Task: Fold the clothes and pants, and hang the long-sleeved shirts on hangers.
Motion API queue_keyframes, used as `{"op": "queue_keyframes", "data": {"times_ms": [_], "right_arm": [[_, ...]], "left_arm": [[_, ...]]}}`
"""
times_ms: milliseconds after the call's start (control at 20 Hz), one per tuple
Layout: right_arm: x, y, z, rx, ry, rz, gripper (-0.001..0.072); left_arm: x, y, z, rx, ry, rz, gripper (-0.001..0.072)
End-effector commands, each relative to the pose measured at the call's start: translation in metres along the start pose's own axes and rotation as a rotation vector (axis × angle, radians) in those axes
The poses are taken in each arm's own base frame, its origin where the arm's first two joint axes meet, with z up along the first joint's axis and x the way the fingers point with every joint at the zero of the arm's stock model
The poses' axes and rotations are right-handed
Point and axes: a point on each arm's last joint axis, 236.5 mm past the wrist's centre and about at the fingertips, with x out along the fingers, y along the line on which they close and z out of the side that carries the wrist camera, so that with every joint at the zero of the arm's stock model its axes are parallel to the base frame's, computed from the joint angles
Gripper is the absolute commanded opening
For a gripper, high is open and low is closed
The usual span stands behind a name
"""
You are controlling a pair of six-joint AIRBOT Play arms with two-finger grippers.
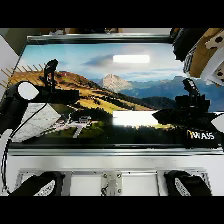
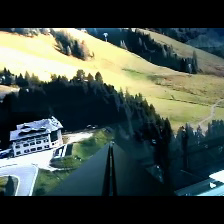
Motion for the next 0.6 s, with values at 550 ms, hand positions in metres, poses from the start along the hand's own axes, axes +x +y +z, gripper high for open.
{"op": "queue_keyframes", "data": {"times_ms": [550], "right_arm": [[0.001,0.0,-0.002,0.002,0.004,0.001,0.0033]], "left_arm": [[0.019,0.017,-0.004,-0.001,-0.006,0.033,0.0006]]}}
